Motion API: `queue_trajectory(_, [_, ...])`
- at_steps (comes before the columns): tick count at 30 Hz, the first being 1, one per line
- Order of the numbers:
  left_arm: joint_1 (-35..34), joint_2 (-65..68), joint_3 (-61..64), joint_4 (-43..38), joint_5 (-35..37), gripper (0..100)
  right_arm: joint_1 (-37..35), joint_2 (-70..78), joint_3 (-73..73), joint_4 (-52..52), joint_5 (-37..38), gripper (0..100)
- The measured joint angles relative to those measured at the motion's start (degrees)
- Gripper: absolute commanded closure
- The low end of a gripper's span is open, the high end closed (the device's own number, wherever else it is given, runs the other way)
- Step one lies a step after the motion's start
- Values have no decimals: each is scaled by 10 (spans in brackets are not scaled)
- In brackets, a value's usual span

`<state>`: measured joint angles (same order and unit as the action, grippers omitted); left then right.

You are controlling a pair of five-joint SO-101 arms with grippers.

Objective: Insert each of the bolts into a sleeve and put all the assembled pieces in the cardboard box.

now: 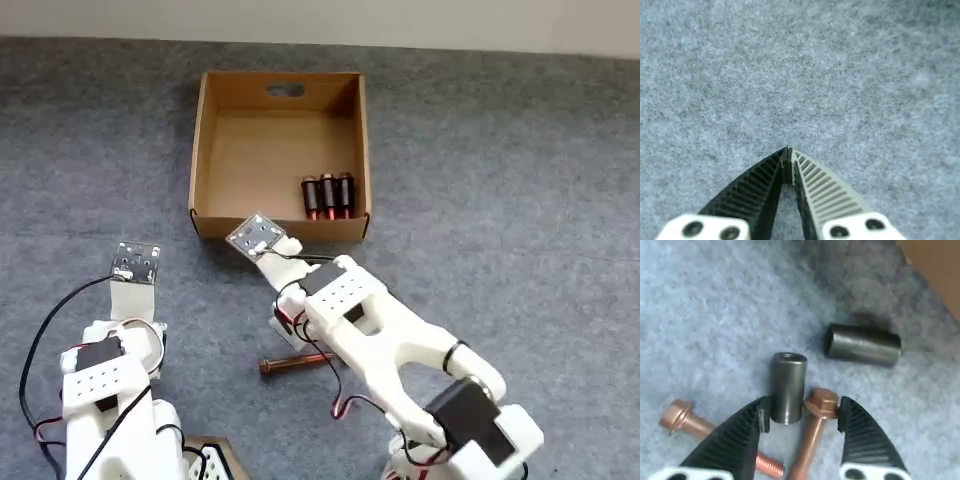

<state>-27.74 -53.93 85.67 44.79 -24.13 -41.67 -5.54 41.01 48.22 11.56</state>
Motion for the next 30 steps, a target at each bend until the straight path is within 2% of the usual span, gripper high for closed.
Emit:
queue_trajectory(10, [0,0,0,0,0,992,0,22,-6,-10,0,818])
queue_trajectory(15, [0,0,0,0,0,992,15,23,-36,18,0,818])
queue_trajectory(22, [0,0,0,0,0,992,40,-53,-50,39,0,814])
queue_trajectory(27, [0,0,0,0,0,992,11,-90,-29,39,3,817])
queue_trajectory(30, [0,0,0,0,0,992,-15,-85,-26,39,39,817])
